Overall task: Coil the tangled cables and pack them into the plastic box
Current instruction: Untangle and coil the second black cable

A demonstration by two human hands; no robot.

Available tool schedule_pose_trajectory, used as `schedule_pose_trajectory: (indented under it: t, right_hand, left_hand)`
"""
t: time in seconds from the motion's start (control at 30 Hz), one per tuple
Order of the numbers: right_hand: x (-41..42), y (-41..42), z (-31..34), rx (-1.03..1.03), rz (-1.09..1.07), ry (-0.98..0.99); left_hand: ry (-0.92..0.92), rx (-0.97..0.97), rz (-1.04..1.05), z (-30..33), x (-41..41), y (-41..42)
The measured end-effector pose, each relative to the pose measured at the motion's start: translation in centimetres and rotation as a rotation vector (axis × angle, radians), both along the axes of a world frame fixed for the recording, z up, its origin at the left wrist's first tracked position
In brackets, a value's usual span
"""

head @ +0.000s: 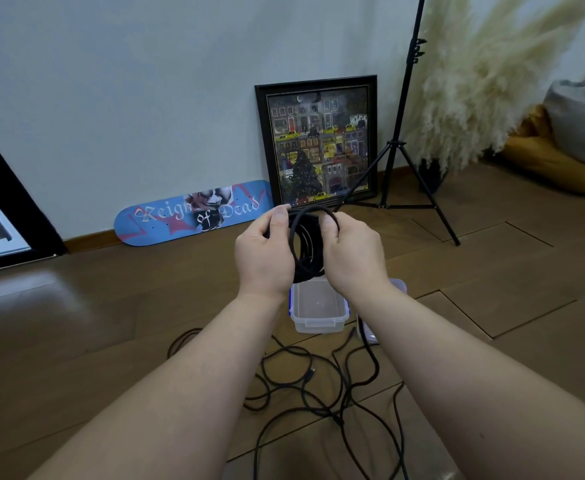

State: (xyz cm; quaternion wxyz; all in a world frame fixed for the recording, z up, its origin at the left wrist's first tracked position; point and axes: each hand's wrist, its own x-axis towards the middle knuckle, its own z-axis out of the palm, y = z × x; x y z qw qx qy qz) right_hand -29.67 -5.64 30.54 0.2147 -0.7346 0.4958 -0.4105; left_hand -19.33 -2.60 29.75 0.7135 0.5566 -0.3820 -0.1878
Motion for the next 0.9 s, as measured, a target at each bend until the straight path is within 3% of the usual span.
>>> schedule_pose_trajectory:
  t: [0.3,0.53,0.7,0.9]
  right_hand:
    - [0.3,-0.4,-0.2,-0.045,-0.112,0.148]
    - [-0.8,-1.0,-0.6,0.024,0.158,-0.04]
    - [-2.3,-0.6,-0.5,-0.285,0.177,0.212]
    - [-2.5,-0.1,0.0,-0.183,0.27,0.378]
  left_hand:
    - [0.019,0.015,-0.083,0.2,-0.8,0.4]
    - [0.048,0.058,-0.09,0.4,0.5,0.6]
    - [0.108,0.061,-0.077,0.8,1.0,0.7]
    - [0.15,0.06,-0.102,1.0,1.1,1.0]
